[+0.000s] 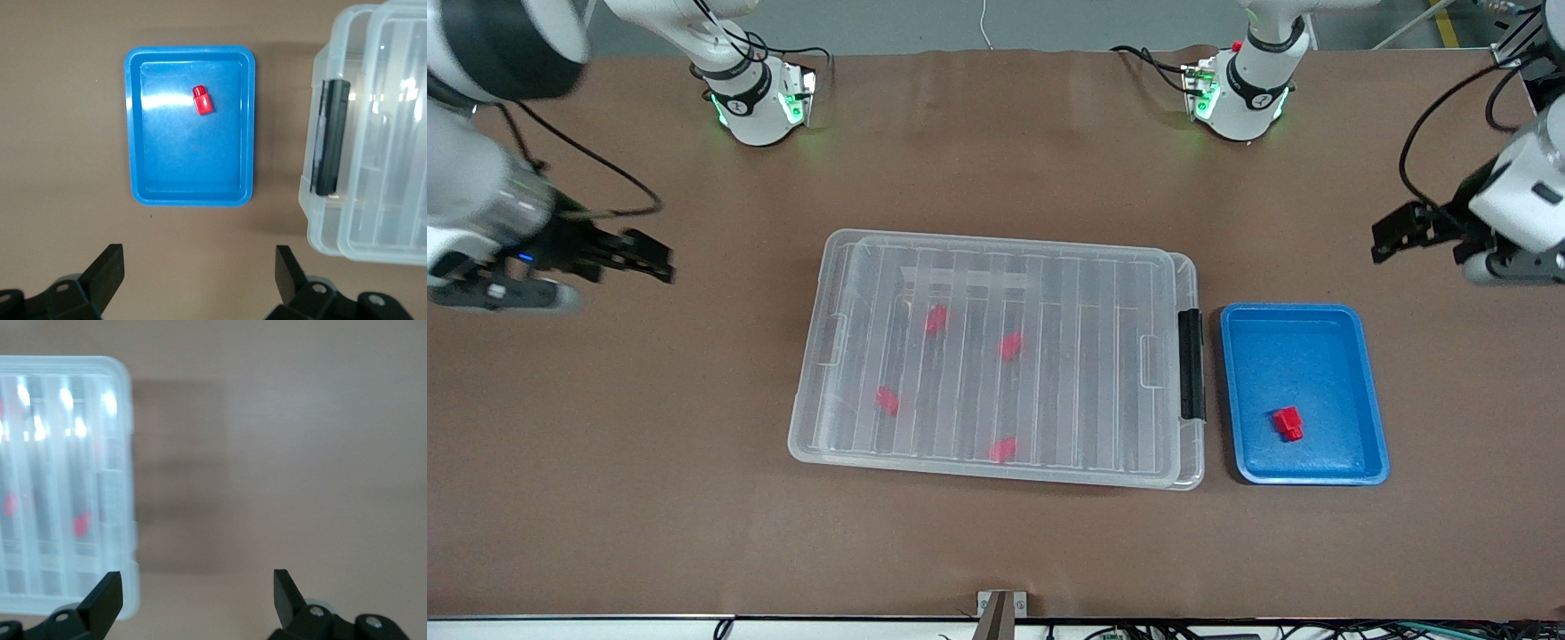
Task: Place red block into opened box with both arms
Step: 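Reach the left gripper to the red block while the right gripper nears the box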
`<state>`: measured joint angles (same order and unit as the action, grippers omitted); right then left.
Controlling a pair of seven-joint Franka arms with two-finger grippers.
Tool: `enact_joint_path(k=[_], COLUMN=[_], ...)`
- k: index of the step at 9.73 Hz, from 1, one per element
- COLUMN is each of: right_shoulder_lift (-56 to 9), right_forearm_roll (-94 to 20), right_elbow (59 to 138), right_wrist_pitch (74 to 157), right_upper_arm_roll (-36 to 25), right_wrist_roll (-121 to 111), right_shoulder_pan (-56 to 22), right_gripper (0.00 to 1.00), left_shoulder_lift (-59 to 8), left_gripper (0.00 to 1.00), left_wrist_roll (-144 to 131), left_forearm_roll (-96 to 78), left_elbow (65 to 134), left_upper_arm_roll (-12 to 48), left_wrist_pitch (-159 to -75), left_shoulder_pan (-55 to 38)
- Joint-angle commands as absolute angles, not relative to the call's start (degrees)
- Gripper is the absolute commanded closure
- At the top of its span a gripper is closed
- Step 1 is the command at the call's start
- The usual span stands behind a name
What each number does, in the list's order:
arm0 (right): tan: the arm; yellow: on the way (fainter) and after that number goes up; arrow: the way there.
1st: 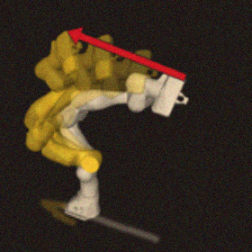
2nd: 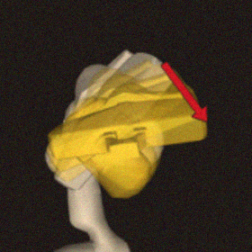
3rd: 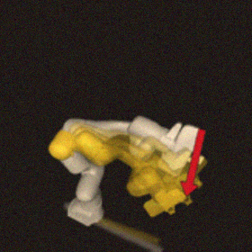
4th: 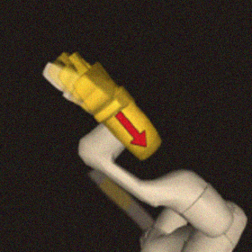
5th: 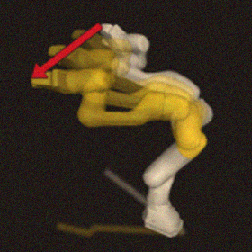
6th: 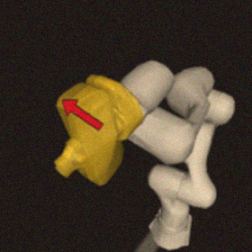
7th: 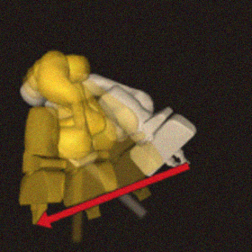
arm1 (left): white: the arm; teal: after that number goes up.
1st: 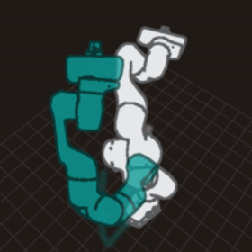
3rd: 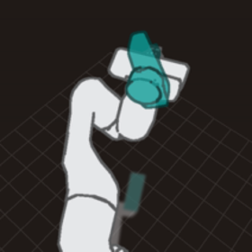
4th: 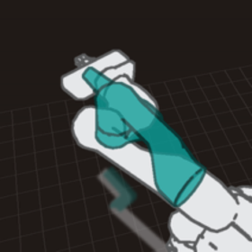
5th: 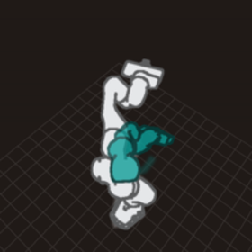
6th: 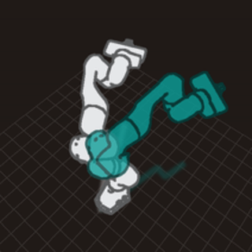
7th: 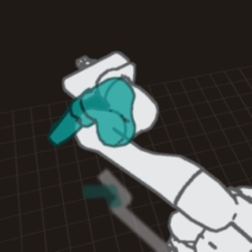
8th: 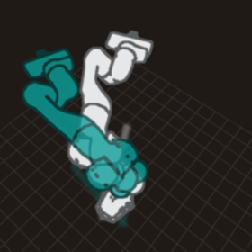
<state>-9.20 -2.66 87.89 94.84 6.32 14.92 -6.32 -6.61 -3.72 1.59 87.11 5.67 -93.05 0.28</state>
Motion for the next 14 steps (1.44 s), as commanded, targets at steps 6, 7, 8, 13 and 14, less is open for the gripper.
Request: enact_joint_path(k=[6, 7, 8, 13, 14], right_shoulder_lift=[-21.4, -21.4, -21.4, -20.9, -20.8], right_forearm_roll=[4.6, 5.4, 5.9, 10.0, 10.4], right_elbow=[98.2, 99.7, 99.9, 100.6, 100.5], right_wrist_pitch=[113.6, 114.9, 114.9, 112.8, 112.1], right_upper_arm_roll=[12.7, 12.7, 12.7, 12.7, 12.7], right_wrist_roll=[20.2, 20.2, 20.1, 19.3, 19.3], right_shoulder_pan=[-10.9, -10.9, -10.6, -8.4, -8.3], right_gripper=[0.00, 0.00, 0.00, 0.00, 0.00], left_shoulder_lift=[-29.2, -31.9, -34.0, -45.2, -46.7], left_gripper=[0.00, 0.00, 0.00, 0.01, 0.05], left_wrist_roll=[-14.2, -17.3, -17.7, -28.3, -27.5], left_forearm_roll=[2.7, 3.0, 3.0, 2.9, 3.2], left_elbow=[86.7, 86.8, 86.8, 87.0, 87.0], left_upper_arm_roll=[5.7, 5.7, 5.7, 5.8, 5.8], left_wrist_pitch=[-111.7, -114.6, -116.2, -128.8, -129.5], left_shoulder_pan=[4.0, 4.0, 4.3, 2.9, 3.0])
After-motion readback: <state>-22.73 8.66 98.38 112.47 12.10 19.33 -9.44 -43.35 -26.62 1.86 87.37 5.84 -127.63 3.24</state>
